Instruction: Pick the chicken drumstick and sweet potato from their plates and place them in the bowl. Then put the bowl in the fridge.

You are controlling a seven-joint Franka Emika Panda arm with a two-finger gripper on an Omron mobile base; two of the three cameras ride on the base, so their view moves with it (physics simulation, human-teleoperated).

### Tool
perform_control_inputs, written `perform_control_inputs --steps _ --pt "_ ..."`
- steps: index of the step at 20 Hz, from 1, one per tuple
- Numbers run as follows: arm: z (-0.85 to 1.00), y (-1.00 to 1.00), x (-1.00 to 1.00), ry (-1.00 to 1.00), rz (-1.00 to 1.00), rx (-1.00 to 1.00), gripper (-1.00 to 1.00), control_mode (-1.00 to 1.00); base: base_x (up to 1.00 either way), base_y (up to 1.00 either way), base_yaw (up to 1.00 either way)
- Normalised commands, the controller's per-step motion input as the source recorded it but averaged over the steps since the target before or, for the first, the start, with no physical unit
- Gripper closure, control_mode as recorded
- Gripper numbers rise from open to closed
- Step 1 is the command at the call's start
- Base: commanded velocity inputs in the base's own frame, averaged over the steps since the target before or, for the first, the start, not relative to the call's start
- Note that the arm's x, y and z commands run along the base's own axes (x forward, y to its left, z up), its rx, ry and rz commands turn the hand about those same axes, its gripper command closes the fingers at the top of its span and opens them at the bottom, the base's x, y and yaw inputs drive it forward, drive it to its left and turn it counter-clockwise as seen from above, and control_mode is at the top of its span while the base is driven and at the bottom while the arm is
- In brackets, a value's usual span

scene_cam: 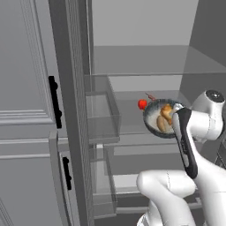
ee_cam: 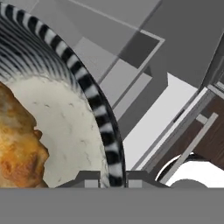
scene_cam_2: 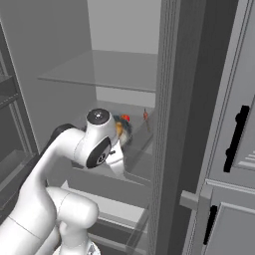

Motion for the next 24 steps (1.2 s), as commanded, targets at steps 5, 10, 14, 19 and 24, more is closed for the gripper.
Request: perform_control_inputs --steps 5,10,14,19,24 --pt "0.0 0.57 0.61 -0.03 0.05 0.15 1.0 -1.0 0.0 0.0 0.0" --pt "-0.14 0.4 0.2 -0.07 0.22 0.13 1.0 -1.0 0.0 0.0 0.0" --pt "-0.18 0.38 0.5 -0.04 0.12 0.15 1.0 -1.0 0.0 0.0 0.0" --pt "-0.11 0.14 0.4 -0.03 0.03 0.03 1.0 -1.0 0.0 0.0 0.0" --pt "-0.2 0.16 0.44 -0.01 0.0 0.0 1.0 -1.0 0.0 0.0 0.0"
